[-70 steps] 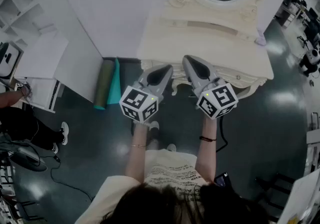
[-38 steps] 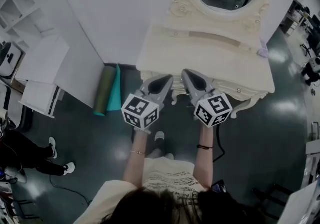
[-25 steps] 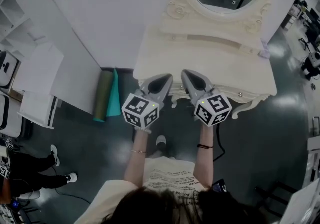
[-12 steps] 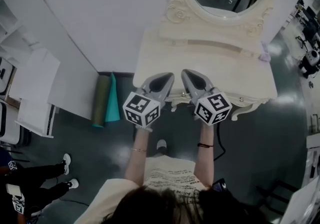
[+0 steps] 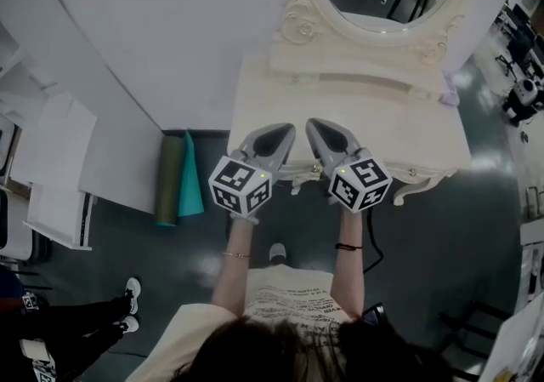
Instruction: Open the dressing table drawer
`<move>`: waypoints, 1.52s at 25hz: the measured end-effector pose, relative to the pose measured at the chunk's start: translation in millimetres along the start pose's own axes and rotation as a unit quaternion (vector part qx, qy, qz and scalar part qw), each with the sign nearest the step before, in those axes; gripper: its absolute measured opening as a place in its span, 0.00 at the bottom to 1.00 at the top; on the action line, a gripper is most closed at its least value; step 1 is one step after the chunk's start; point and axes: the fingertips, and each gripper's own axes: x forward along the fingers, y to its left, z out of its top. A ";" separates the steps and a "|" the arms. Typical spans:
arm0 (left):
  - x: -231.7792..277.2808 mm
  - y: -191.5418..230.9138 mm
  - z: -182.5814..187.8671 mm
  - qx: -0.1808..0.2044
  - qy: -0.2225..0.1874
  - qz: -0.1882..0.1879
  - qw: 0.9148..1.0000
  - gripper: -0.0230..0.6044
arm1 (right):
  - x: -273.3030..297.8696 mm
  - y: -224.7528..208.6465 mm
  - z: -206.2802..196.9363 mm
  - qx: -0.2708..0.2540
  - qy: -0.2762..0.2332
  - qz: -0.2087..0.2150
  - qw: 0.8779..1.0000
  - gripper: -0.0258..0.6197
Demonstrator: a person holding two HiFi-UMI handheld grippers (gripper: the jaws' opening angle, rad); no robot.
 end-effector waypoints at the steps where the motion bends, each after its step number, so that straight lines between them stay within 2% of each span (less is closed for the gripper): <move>1: 1.4 1.3 0.4 0.000 0.000 -0.002 1.000 0.03 | 1.3 -1.0 -0.3 0.000 0.000 -0.002 1.000 0.04; 12: 21.1 11.3 -8.0 -0.003 0.008 -0.004 1.000 0.03 | 11.8 -21.5 -8.6 0.011 0.008 -0.007 1.000 0.04; 27: 91.9 53.8 -9.0 -0.011 0.011 0.032 0.999 0.03 | 58.9 -96.7 -2.4 0.012 0.029 0.024 0.999 0.04; 38: 117.3 87.4 -18.9 -0.021 0.014 0.068 0.997 0.03 | 94.3 -127.5 -15.5 0.020 0.050 0.048 0.997 0.04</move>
